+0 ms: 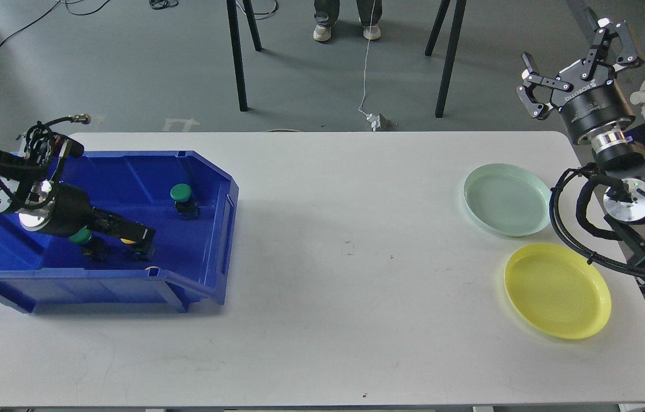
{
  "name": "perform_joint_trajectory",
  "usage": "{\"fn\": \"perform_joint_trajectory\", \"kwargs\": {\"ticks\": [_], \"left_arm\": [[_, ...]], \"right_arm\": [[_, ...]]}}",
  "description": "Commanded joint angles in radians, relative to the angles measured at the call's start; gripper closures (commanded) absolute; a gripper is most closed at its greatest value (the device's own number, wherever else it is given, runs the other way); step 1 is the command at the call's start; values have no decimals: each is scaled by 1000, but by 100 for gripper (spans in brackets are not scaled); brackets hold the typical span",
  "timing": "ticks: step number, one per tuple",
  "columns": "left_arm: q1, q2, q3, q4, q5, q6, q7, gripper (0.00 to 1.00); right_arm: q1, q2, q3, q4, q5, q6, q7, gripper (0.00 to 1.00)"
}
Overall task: Pass button and place on color plate
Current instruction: 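Lower the left gripper into the bin and grasp the yellow button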
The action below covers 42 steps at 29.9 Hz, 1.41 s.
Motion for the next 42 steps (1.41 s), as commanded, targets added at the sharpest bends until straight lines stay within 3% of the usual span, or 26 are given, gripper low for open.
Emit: {"fn": "perform_joint_trajectory", "kwargs": {"ticks": [1, 17, 27, 37, 42], "left_arm": [[16, -19, -2, 31, 0, 0, 0, 0], [39, -47, -5, 64, -9, 0, 0, 4], [73, -87, -7, 119, -12, 7, 0, 12], [97, -117, -7, 163, -20, 33, 0, 34], [102, -127, -7, 180, -20, 42, 0, 53]], "right_arm": [[-1, -2, 0, 0, 0, 0, 0, 1], [-8, -5, 3, 1, 0, 0, 0, 1], [-15, -5, 3, 3, 0, 0, 0, 1], [-21, -5, 3, 3, 2, 0, 0, 1], [-22, -5, 5, 3, 0, 0, 0, 1]]}}
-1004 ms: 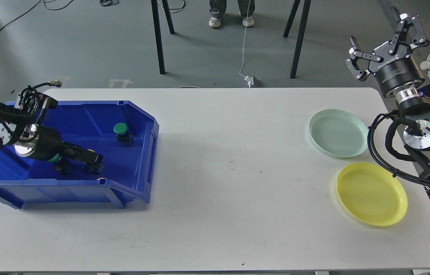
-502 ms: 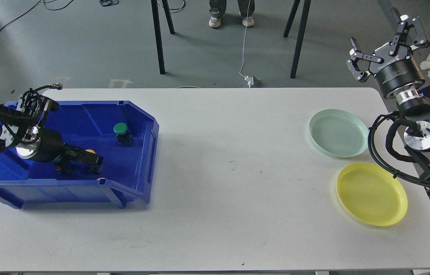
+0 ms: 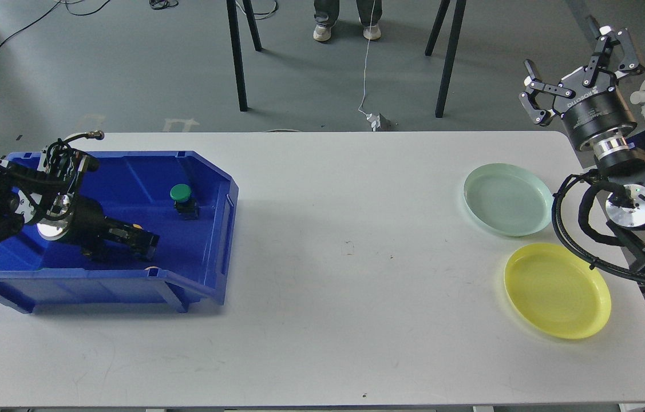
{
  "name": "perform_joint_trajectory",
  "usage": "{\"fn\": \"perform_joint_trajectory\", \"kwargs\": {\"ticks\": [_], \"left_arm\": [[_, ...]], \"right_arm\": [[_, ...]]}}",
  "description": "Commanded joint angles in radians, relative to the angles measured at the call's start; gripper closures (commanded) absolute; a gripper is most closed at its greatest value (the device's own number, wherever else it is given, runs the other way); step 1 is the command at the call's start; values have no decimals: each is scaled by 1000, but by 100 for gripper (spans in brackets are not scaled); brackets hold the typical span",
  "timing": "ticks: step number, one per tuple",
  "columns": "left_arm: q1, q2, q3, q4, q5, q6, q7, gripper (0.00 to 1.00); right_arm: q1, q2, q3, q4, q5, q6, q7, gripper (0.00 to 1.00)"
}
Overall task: Pass button and place on color plate
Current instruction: 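Lower the left gripper into the bin and grasp the yellow button, then lift the yellow button and extend the left arm toward the right gripper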
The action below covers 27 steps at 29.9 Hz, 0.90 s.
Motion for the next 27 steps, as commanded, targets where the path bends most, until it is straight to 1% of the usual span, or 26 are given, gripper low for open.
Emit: {"fn": "perform_joint_trajectory", "kwargs": {"ticks": [1, 4, 5, 6, 9, 16, 18, 20, 22, 27], "left_arm": [[1, -2, 0, 7, 0, 8, 0, 56], [1, 0, 0, 7, -1, 9, 0, 62], [1, 0, 0, 7, -1, 9, 0, 71], [1, 0, 0, 7, -1, 8, 0, 78], [2, 3, 0, 4, 0, 6, 0, 85], [-5, 14, -4, -5, 0, 3, 0, 88], [-11, 18, -20, -10, 0, -5, 0, 88], [-14, 50, -60, -25, 0, -14, 0, 88], [-28, 108, -114, -77, 3, -36, 0, 88], [-123, 246, -262, -260, 3, -36, 0, 87]], "right_arm": [[-2, 0, 1, 0, -1, 0, 0, 1], [-2, 0, 1, 0, -1, 0, 0, 1], [-2, 0, 1, 0, -1, 0, 0, 1], [-2, 0, 1, 0, 1, 0, 0, 1], [-3, 0, 0, 1, -1, 0, 0, 1], [-5, 0, 3, 1, 1, 0, 0, 1], [-5, 0, 3, 1, -1, 0, 0, 1], [-5, 2, 3, 1, -1, 0, 0, 1], [-5, 2, 3, 1, -1, 0, 0, 1], [-5, 6, 4, -2, -1, 0, 0, 1]]}}
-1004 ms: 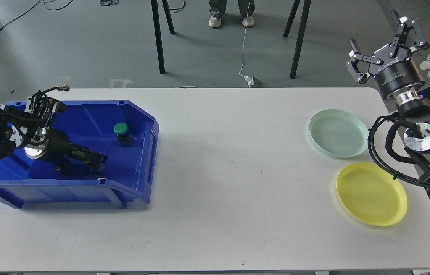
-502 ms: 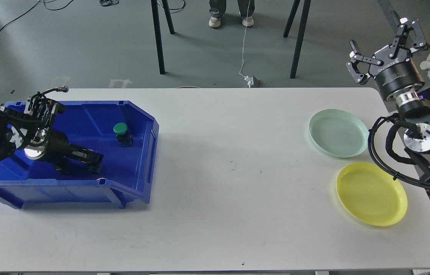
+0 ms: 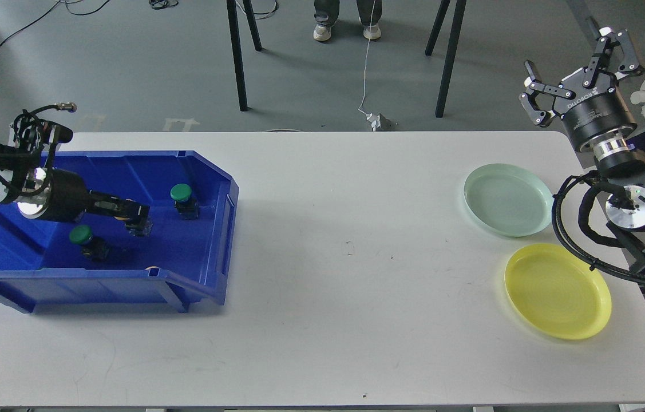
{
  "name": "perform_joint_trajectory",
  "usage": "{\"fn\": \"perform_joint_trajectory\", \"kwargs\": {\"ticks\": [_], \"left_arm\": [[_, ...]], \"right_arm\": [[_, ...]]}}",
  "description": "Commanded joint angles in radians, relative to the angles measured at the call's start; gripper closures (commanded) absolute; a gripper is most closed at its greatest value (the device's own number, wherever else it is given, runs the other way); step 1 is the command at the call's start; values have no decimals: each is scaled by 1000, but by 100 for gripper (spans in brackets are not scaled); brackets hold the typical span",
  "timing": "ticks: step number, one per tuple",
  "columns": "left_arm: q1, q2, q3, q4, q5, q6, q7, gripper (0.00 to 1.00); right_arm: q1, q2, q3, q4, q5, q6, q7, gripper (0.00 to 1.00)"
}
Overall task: Pass button and place on color plate
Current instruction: 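Lift the yellow button and extend the left arm toward the right gripper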
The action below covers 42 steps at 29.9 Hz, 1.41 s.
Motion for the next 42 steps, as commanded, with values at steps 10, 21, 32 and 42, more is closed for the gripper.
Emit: {"fn": "perform_joint_trajectory", "kwargs": {"ticks": [10, 21, 32, 42], "left_arm": [[-68, 133, -370, -218, -249, -1, 0, 87], [-34, -100, -411, -227, -630, -1, 0, 86], [144, -423, -543, -155, -650, -1, 0, 84], [234, -551, -582, -46, -642, -1, 0, 83]], "right_arm": [[-1, -1, 47, -3, 3, 0, 0, 1], [0, -35, 47, -2, -2, 0, 0, 1], [-50, -76, 42, 12, -115, 0, 0, 1], [-130, -79, 48, 216, -348, 0, 0, 1]]}}
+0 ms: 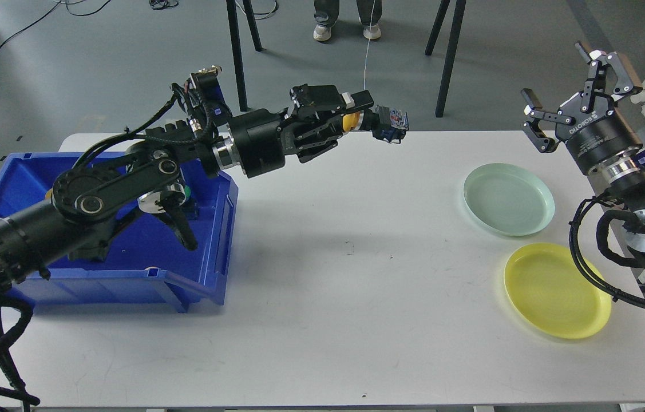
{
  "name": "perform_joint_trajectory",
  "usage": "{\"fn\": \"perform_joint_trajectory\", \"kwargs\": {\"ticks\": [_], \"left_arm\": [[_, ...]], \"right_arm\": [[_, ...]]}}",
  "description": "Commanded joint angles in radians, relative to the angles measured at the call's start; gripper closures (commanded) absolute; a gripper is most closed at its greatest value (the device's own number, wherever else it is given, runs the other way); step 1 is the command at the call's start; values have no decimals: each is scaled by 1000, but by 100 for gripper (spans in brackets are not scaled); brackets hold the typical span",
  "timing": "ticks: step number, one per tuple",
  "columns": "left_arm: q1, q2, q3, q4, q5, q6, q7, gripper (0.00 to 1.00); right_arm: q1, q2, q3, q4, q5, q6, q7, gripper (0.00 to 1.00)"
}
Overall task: Pass button and place on color plate
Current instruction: 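Lift the yellow button and extend the left arm toward the right gripper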
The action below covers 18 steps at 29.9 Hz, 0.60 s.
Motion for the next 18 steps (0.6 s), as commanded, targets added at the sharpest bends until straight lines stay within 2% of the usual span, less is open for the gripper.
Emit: {"fn": "perform_joint_trajectory", "kwargs": {"ticks": [1, 7, 13, 18], "left_arm": [[4, -13, -12, 12, 4, 0, 0, 83], [6, -17, -12, 12, 2, 0, 0, 83], [7, -17, -15, 14, -4, 0, 0, 83], [10, -18, -23, 14, -5, 0, 0, 83]], "right_arm": [[-20, -1, 2, 90, -103, 0, 0, 1], [-41, 11, -3, 205, -215, 0, 0, 1], [-79, 30, -6, 316, -228, 0, 0, 1], [-113, 62, -5, 351, -274, 0, 0, 1]]}}
